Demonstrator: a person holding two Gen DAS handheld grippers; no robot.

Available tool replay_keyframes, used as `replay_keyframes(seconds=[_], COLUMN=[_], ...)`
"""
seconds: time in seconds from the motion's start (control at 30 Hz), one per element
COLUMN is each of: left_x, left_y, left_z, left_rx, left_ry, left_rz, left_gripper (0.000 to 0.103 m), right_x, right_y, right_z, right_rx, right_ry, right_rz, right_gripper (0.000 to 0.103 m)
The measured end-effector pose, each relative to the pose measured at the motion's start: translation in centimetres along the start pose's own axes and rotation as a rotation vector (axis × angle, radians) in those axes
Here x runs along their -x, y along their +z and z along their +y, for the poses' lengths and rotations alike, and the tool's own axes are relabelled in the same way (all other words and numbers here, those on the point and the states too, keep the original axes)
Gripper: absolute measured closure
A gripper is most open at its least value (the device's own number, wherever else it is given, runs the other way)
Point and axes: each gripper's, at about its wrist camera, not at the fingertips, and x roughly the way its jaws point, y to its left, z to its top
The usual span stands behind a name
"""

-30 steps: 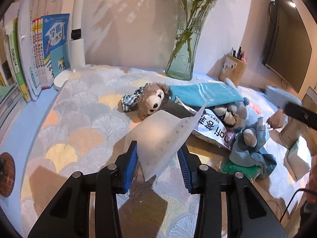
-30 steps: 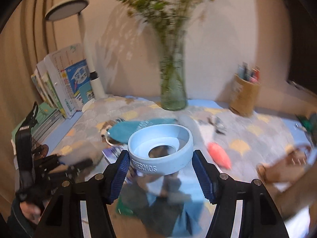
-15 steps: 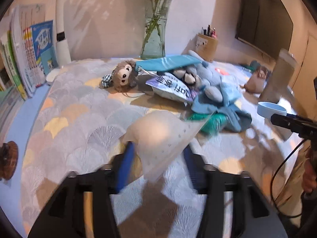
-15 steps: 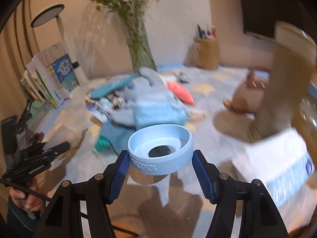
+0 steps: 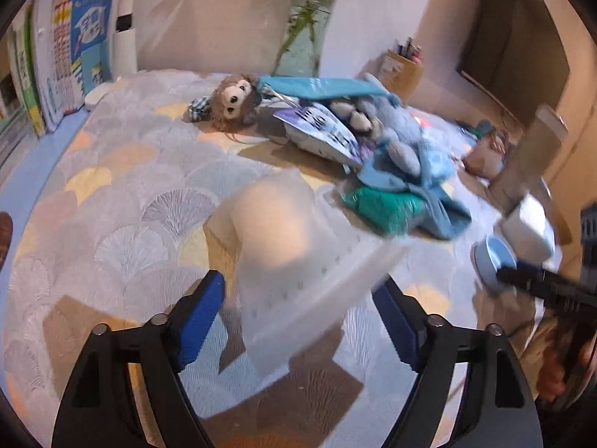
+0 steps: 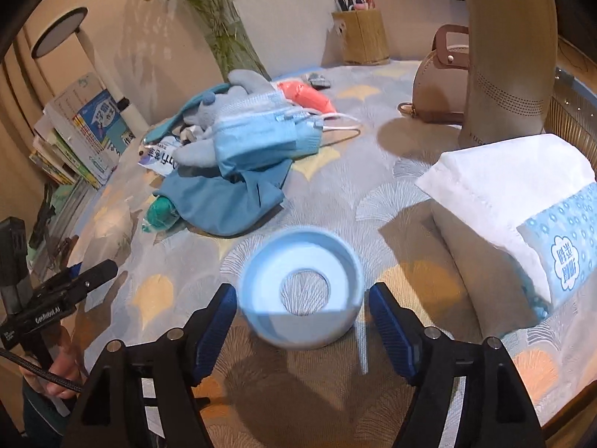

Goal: Organize soft objects
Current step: 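Lift and carry the blue bowl and white sheet toward the glass bowl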

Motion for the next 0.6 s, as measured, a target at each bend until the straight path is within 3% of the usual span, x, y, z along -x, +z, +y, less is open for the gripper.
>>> replay_keyframes(seconds=[0.13, 0.27, 0.3, 0.37, 0.4, 0.5, 0.6], left_x=[-0.5, -0.9, -1.0, -1.3, -1.5, -1.1, 0.4], left_y=[1.3, 1.7, 1.8, 2.0, 2.0, 2.1, 2.3], left_z=[0.7, 0.4, 0.3, -0.1, -0.3, -1.1, -2.0], left_rx=[0.076, 0.064, 0.067, 0.045, 0.034, 0.011, -0.008], left_ry=[0.045, 0.004, 0.0, 0.017, 0.021, 0.022, -0.026], left_rz=[0.006, 0.01, 0.002, -0.021, -0.009, -0.031, -0.073], left_gripper=[0.022, 0.024, 0.025, 0.045, 0.065, 0.074, 0.08], right_x=[-0.2, -0.6, -0.7, -0.8, -0.7, -0.2, 1.2], right_y=[0.0, 0.1, 0.1, 0.1, 0.1, 0.0, 0.2], right_z=[0.6, 1.5, 1.6, 2.0, 2.0, 1.9, 2.1], right_rx=[0.005, 0.031, 0.039, 0.052, 0.052, 0.057, 0.061], right_ry=[-0.013, -0.063, -0.077, -0.139, -0.144, -0.143, -0.123], right_rz=[-0.001, 0.001, 0.003, 0.006, 0.003, -0.014, -0.057], right_gripper=[0.021, 0.022, 0.026, 0.037, 0.039, 0.041, 0.041])
